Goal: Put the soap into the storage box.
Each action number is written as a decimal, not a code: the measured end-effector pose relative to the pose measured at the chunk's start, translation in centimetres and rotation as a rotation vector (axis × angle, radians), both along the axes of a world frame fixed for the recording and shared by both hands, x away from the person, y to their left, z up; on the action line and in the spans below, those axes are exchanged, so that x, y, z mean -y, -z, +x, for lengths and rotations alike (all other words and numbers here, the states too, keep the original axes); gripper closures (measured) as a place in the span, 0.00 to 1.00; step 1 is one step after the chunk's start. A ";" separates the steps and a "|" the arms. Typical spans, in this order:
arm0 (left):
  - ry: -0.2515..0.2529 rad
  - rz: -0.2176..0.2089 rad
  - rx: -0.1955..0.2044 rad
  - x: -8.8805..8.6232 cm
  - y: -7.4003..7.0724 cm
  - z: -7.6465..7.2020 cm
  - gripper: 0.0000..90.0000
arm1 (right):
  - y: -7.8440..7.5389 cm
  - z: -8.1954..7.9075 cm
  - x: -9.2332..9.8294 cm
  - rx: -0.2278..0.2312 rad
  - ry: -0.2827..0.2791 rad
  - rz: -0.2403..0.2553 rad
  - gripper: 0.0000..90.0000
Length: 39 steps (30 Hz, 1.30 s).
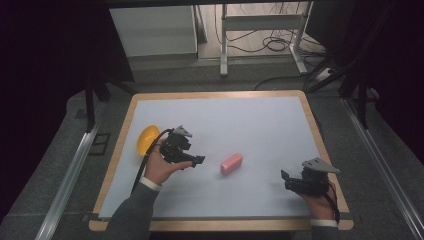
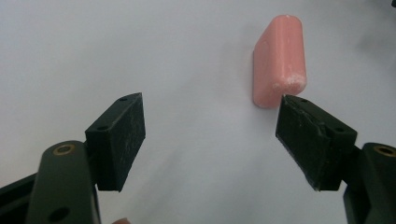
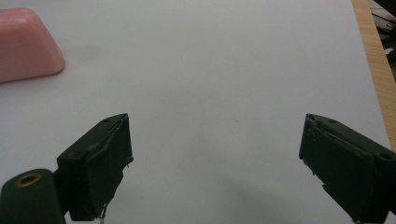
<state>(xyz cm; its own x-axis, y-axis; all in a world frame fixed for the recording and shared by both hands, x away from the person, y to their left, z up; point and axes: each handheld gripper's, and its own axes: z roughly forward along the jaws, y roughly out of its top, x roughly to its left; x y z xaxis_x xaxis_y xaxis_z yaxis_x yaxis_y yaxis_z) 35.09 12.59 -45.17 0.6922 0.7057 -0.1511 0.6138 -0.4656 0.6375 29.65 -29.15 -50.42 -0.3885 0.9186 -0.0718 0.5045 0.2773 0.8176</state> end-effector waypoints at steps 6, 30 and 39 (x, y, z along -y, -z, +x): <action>0.008 0.004 -0.005 0.6 -0.2 0.4 0.27 | 0.0 0.0 0.1 0.000 0.003 0.002 0.10; 0.068 0.032 -0.021 3.8 -0.6 1.5 0.27 | 0.3 0.2 0.2 -0.008 0.011 0.002 0.10; 0.101 0.046 -0.035 5.6 -0.2 1.9 0.27 | 0.3 0.2 0.2 -0.010 0.010 -0.001 0.10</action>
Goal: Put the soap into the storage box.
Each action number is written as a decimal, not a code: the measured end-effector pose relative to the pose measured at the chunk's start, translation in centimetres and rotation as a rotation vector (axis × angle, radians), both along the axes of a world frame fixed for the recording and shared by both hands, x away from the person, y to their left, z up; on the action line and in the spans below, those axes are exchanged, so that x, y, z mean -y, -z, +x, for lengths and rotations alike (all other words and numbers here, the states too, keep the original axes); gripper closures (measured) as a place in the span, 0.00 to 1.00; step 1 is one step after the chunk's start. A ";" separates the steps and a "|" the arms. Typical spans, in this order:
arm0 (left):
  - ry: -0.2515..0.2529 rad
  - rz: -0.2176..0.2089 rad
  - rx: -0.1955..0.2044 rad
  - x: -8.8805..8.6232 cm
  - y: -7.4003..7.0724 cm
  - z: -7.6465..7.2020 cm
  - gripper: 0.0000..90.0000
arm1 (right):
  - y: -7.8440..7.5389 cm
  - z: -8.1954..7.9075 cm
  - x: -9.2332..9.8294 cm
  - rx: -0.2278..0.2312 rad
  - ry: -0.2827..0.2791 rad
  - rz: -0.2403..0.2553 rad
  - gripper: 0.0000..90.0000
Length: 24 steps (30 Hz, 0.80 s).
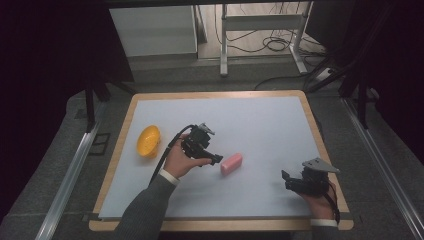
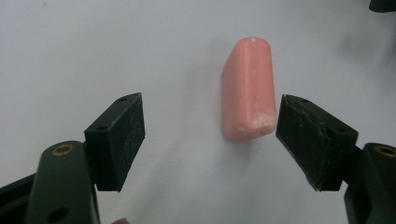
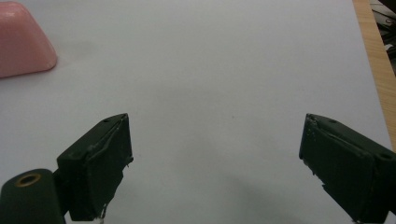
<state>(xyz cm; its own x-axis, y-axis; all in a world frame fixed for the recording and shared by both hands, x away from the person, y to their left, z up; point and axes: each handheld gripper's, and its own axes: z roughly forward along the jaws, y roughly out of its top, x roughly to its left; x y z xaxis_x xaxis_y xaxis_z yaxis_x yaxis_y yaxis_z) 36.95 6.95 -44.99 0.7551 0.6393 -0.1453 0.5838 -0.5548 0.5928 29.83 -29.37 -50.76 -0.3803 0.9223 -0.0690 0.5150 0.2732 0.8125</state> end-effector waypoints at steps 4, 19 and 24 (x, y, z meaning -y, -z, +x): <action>0.010 0.004 -0.007 0.6 0.2 0.1 0.27 | 0.1 0.0 0.1 -0.002 0.004 -0.001 0.10; 0.050 0.025 -0.029 3.4 0.9 0.8 0.27 | 0.1 0.1 0.0 -0.004 0.006 -0.003 0.10; 0.054 0.033 -0.036 3.9 1.2 1.0 0.28 | 0.2 0.1 0.1 -0.004 0.006 -0.003 0.10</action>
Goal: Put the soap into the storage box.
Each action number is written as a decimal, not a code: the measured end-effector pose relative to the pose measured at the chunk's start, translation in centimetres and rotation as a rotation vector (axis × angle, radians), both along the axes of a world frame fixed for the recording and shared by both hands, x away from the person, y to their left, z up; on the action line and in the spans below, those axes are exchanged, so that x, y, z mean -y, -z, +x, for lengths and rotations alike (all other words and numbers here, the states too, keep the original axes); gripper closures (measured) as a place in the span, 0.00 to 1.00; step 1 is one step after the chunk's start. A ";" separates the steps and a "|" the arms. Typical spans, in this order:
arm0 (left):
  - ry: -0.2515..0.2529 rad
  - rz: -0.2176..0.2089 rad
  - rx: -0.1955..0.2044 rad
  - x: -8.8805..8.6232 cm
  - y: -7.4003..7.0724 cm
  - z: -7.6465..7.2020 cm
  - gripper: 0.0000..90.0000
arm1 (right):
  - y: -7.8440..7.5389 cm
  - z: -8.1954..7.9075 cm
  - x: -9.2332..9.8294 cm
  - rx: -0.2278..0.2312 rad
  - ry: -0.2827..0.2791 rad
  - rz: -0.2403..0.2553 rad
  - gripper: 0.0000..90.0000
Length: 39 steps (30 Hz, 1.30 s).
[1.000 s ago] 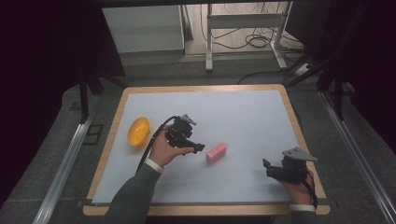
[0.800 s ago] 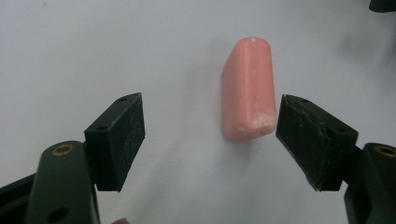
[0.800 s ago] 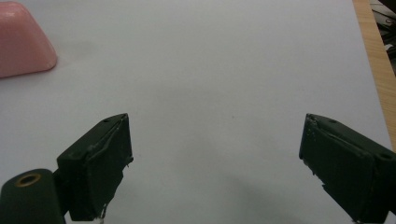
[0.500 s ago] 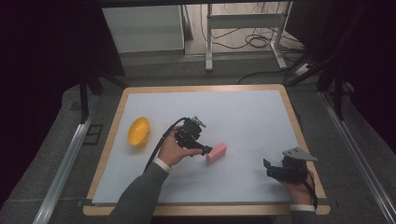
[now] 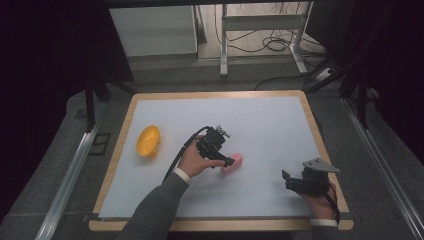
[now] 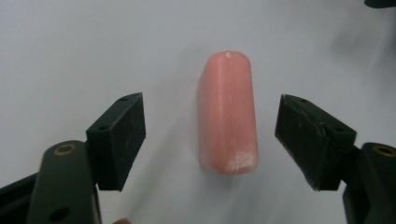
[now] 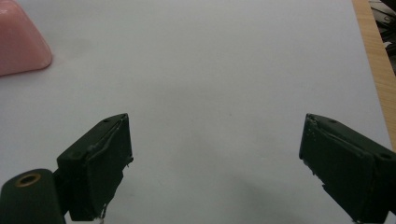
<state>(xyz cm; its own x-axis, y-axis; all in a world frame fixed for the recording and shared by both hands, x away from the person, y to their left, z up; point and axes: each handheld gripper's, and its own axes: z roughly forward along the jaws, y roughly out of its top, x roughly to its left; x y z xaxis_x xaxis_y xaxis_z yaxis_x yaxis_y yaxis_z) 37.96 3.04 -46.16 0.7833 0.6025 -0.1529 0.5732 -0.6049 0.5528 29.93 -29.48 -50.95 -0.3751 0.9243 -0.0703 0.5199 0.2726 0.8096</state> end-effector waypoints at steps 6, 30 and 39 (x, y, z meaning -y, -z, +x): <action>0.013 0.022 -0.012 1.1 0.6 0.3 0.29 | 0.1 0.0 -0.1 -0.005 -0.001 -0.001 0.10; -0.003 0.089 -0.044 3.2 2.8 0.6 0.67 | 0.3 0.1 -0.3 -0.006 0.001 -0.018 0.10; -0.033 0.040 -0.048 1.7 2.6 0.9 0.67 | 0.3 0.1 -0.3 -0.005 0.006 -0.020 0.10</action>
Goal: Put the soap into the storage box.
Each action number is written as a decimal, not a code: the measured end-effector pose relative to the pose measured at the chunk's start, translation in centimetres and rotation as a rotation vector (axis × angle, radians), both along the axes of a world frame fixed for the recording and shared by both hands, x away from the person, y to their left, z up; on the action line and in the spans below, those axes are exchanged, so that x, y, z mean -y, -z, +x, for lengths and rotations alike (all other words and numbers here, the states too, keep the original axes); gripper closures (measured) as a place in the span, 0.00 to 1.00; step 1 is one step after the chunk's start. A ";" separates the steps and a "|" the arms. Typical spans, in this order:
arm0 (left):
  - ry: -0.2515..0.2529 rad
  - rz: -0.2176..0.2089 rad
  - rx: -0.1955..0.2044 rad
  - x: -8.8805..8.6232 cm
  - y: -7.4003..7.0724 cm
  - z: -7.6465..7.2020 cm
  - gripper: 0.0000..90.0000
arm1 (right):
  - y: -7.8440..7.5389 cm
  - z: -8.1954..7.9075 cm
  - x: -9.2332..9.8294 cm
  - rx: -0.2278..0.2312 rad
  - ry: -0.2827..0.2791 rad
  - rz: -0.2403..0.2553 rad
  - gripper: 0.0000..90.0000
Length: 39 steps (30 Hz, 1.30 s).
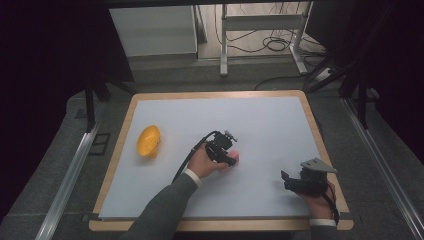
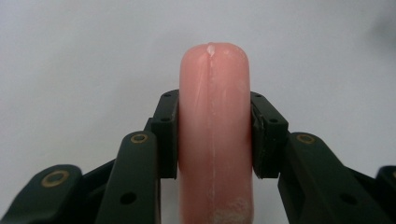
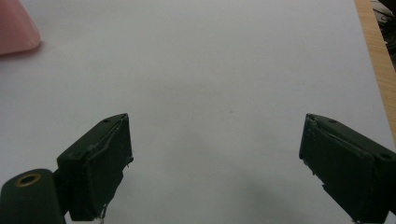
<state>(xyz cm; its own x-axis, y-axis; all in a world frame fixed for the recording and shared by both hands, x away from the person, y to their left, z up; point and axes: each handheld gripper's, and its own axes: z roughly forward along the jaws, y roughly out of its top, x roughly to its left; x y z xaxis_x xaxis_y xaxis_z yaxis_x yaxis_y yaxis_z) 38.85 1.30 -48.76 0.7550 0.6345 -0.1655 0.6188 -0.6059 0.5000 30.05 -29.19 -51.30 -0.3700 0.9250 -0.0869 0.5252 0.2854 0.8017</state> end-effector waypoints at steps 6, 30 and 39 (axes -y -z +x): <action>-0.016 -0.024 0.008 -1.6 -0.6 0.0 0.67 | 0.0 0.0 0.1 0.001 0.006 -0.002 0.10; -0.070 -0.060 0.046 -5.8 -1.7 -0.6 0.67 | 0.3 0.1 -0.2 -0.004 0.004 -0.018 0.10; -0.098 -0.065 0.066 -7.5 -2.4 -0.9 0.67 | 0.2 0.0 -0.3 0.004 0.004 -0.014 0.10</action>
